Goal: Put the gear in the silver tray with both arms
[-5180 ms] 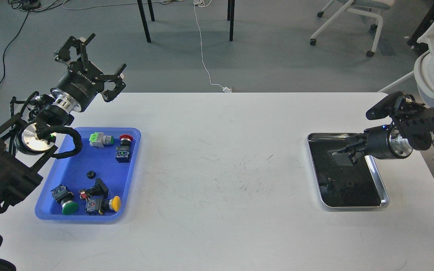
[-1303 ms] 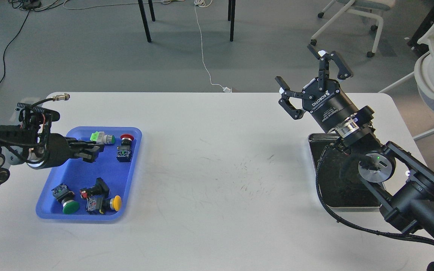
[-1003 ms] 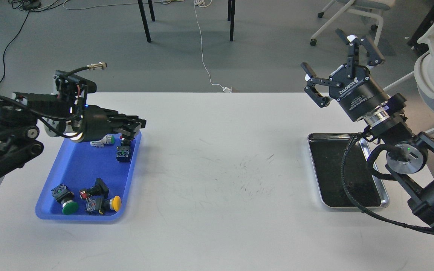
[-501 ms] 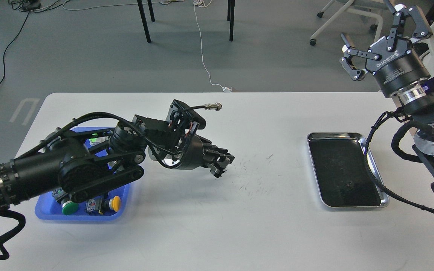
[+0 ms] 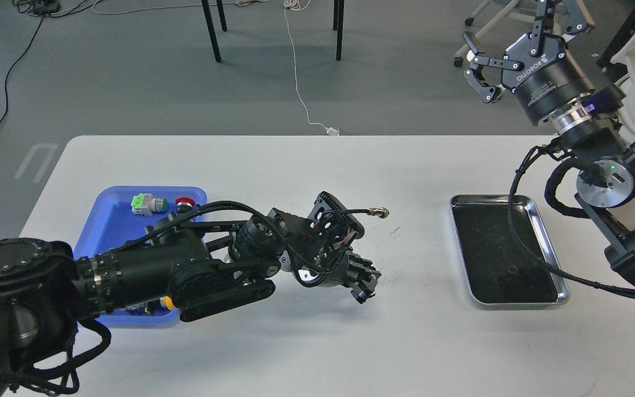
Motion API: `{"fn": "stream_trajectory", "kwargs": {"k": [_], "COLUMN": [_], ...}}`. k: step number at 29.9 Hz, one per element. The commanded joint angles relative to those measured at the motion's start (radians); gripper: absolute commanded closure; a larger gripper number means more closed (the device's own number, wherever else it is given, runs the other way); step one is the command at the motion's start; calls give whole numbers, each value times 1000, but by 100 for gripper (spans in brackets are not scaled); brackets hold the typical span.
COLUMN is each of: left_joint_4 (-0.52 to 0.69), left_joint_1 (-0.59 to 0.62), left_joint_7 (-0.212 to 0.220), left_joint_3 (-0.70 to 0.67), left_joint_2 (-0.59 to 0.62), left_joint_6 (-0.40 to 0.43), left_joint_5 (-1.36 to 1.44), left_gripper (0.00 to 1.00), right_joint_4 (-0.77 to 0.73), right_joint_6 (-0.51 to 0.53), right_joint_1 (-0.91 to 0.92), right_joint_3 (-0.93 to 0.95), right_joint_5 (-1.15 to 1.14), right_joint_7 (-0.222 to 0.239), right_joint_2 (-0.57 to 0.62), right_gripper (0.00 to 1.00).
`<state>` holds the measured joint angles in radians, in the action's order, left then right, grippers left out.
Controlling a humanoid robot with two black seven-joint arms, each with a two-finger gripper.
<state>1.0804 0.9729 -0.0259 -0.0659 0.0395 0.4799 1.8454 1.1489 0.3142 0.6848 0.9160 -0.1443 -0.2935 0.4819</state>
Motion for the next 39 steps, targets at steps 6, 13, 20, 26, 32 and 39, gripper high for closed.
{"fn": "stream_trajectory", "kwargs": {"k": [6, 13, 20, 26, 32, 39], "left_joint_4": [-39, -30, -30, -25, -40, -112], "left_joint_1": [-11, -5, -6, -10, -14, -111], "left_joint_7": [0, 4, 1, -9, -16, -58], "left_joint_3": [3, -11, -49, -231, -330, -480], "left_joint_2": [-20, -3, 36, 143, 224, 309], "left_joint_6": [-6, -6, -47, -72, -81, -92], "left_joint_5": [-2, -14, -50, -331, -826, -1386], "left_gripper": [79, 61, 40, 20, 16, 7], "right_joint_4": [8, 14, 14, 22, 31, 29], "right_joint_6": [6, 9, 9, 11, 11, 14], "right_joint_1": [-45, -106, -113, -114, -38, 137], "right_joint_3": [0, 4, 4, -9, -65, -293], "right_joint_5": [3, 3, 3, 2, -14, -81], "right_joint_7": [-1, -3, -3, 5, 10, 1], "right_joint_2": [10, 17, 38, 84, 139, 228], "right_gripper": [2, 2, 2, 2, 2, 2]}}
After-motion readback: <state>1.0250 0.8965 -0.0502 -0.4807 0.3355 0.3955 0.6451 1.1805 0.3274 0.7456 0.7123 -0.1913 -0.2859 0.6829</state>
